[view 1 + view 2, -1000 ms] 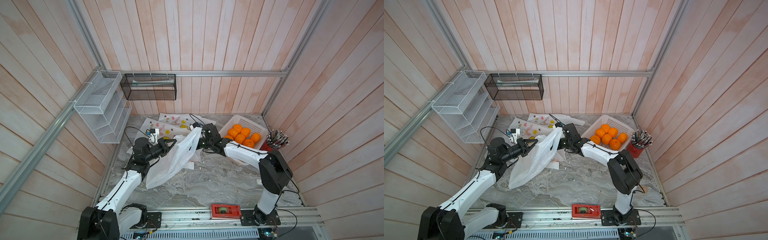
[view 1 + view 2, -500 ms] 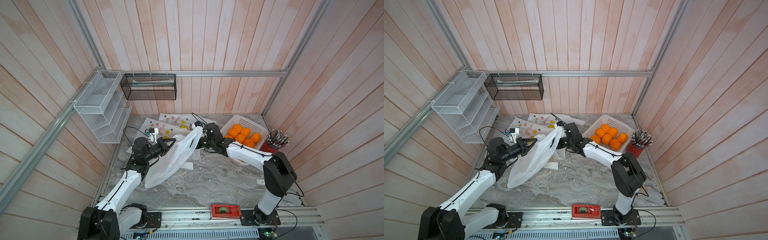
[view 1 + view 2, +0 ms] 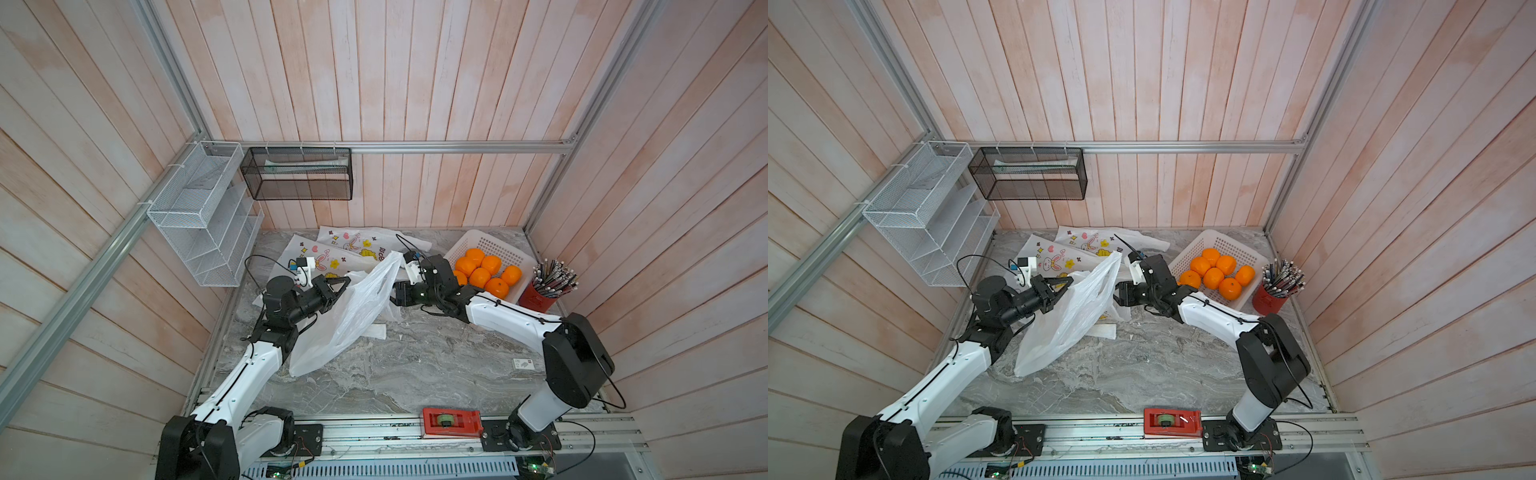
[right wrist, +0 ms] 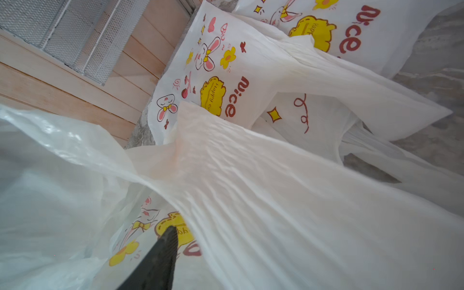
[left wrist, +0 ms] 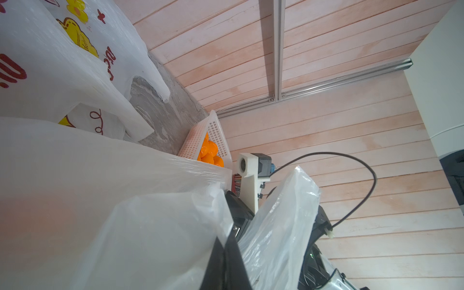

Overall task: Place the oranges into plastic bags & tie knots
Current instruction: Place the orange in the plastic bag, then move the basket to the center of the board.

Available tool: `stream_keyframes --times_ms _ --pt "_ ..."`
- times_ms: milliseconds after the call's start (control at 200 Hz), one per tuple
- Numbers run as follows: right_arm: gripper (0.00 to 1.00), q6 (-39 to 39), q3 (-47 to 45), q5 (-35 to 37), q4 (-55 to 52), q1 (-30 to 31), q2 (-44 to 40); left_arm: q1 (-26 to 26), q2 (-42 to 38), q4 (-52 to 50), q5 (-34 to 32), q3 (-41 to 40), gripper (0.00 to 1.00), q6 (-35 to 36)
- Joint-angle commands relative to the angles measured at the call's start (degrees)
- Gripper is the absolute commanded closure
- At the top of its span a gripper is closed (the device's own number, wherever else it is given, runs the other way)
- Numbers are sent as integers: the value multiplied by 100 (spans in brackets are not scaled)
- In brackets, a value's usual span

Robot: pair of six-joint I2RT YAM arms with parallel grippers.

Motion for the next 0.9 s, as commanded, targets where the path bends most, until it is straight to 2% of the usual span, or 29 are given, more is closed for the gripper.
stream_keyframes --times_ms 0,170,540,620,770,895 --pt "42 -94 -128 121 -115 -64 -303 47 -128 157 -112 -94 100 20" --pt "42 -229 -276 -213 -275 -75 -747 53 -113 136 -111 -104 100 56" --pt "21 -370 -673 -713 -795 -201 -2138 79 -13 189 -130 -88 100 64" --pt "20 -470 -597 -797 -1004 -334 -2325 84 -14 193 -119 -77 100 63" --pt "18 -604 -511 -481 -1468 -1024 -2721 92 -34 188 -129 -90 100 87" --pt "17 -779 -566 -200 -1736 -2020 -2762 94 -36 188 -138 -101 100 101"
